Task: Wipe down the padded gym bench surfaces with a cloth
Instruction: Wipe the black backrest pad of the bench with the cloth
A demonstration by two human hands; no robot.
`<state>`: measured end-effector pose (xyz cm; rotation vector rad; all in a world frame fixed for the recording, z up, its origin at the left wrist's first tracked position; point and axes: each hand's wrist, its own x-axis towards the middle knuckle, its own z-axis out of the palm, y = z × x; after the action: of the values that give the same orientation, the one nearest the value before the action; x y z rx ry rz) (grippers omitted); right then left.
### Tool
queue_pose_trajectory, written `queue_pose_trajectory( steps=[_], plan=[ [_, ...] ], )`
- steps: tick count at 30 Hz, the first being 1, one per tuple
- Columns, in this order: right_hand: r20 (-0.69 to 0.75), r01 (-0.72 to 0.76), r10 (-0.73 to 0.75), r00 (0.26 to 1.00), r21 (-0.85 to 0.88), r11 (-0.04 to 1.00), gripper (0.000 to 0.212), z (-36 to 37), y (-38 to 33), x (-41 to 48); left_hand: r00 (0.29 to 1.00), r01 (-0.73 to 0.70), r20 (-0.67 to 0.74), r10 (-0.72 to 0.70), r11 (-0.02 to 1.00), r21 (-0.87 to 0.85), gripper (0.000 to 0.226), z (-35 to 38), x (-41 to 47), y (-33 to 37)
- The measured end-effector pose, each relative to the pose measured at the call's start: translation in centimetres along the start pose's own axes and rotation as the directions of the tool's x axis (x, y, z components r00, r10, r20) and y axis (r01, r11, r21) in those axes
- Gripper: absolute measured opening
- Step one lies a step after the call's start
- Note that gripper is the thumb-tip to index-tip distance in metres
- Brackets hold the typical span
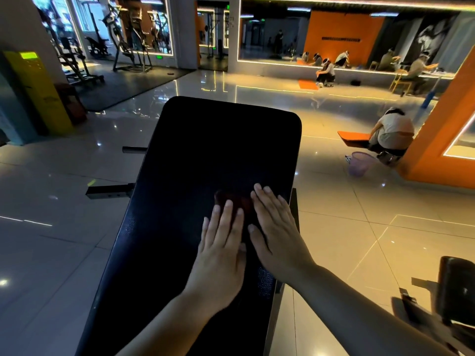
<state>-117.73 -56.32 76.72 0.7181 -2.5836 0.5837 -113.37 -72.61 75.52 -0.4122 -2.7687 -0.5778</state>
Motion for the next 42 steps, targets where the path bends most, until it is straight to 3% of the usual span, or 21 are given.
queue_pose_trajectory(
  steps=[3, 5, 7, 12, 14, 16, 18, 19, 22, 23, 25, 26, 29, 31, 36, 42],
  plan=[
    [0.033, 0.0, -0.003, 0.999, 0.063, 0.998, 0.062, -0.3, -0.3, -0.7, 0.998, 0.051, -0.049, -0.05, 0.998, 0.025, 0.062, -0.6, 0.9, -2.9],
    [0.041, 0.01, -0.014, 0.999, 0.089, 0.996, 0.061, -0.4, -0.4, -1.3, 0.968, 0.201, -0.135, -0.211, 0.976, -0.087, 0.061, -1.1, 2.1, -4.0],
    [0.035, 0.02, -0.024, 0.999, 0.095, 0.995, 0.057, -0.5, -0.4, -1.8, 0.951, 0.251, -0.14, -0.277, 0.952, -0.177, 0.062, -1.1, 2.5, -3.1],
    [-0.029, -0.068, 0.072, 0.997, 0.117, 0.991, 0.039, -2.2, 0.4, -0.9, 0.998, -0.053, -0.027, 0.052, 0.997, -0.049, 0.061, -0.3, -0.3, -0.7],
    [0.035, -0.054, 0.05, 0.998, 0.105, 0.993, 0.044, -2.1, 0.5, -1.3, 0.996, -0.032, -0.084, 0.035, 0.999, 0.042, 0.058, -0.5, 0.3, -2.7],
    [0.086, -0.06, 0.051, 0.995, 0.095, 0.994, 0.049, -1.5, 0.5, -2.0, 0.979, 0.151, -0.127, -0.162, 0.985, -0.088, 0.059, -1.1, 1.8, -3.8],
    [0.067, -0.108, 0.098, 0.993, 0.161, 0.981, 0.047, -1.3, 0.0, -2.1, 0.943, 0.269, -0.118, -0.313, 0.919, -0.289, 0.06, -1.2, 2.7, -2.9],
    [0.05, -0.123, 0.115, 0.992, 0.201, 0.972, 0.048, -1.3, -0.4, -1.8, 0.943, 0.261, -0.1, -0.317, 0.894, -0.364, 0.059, -1.1, 2.7, -1.5],
    [0.041, -0.073, 0.067, 0.997, 0.2, 0.977, 0.054, -1.1, -1.8, -1.3, 0.979, 0.075, -0.106, -0.173, 0.792, -0.606, 0.055, -0.1, 1.2, 2.9],
    [0.042, -0.057, 0.051, 0.998, 0.159, 0.986, 0.056, -0.9, -2.3, -1.4, 0.982, 0.047, -0.094, -0.164, 0.694, -0.718, 0.056, -0.1, 0.6, 3.7],
    [0.053, -0.067, 0.064, 0.997, 0.042, 0.997, 0.064, -0.1, -3.0, -1.7, 0.971, 0.128, 0.014, -0.241, 0.465, -0.876, 0.052, -0.6, 0.1, 3.4],
    [0.05, -0.063, 0.065, 0.997, -0.04, 0.997, 0.072, 0.3, -3.0, -1.8, 0.958, 0.154, 0.021, -0.285, 0.453, -0.878, 0.047, -1.0, 0.0, 2.7],
    [0.058, 0.022, -0.01, 0.998, -0.213, 0.977, 0.076, 0.5, -1.9, -1.4, 0.951, 0.13, -0.149, -0.272, 0.786, -0.604, 0.048, -1.2, 0.0, -0.5],
    [0.049, 0.057, -0.045, 0.998, -0.27, 0.961, 0.065, -0.8, 0.0, -0.4, 0.974, 0.127, -0.111, -0.196, 0.886, -0.447, 0.053, -1.2, 0.2, -2.2],
    [-0.038, -0.041, 0.037, 0.999, -0.104, 0.994, 0.055, -1.9, 1.1, 1.3, 0.989, 0.086, -0.082, -0.123, 0.931, -0.354, 0.057, -0.9, 0.0, -3.0],
    [0.107, 0.281, -0.261, 0.959, -0.275, 0.92, 0.033, -1.5, 1.7, -0.3, 0.989, 0.088, -0.087, -0.123, 0.939, -0.334, 0.058, -0.6, 0.1, -3.4]
  ],
)
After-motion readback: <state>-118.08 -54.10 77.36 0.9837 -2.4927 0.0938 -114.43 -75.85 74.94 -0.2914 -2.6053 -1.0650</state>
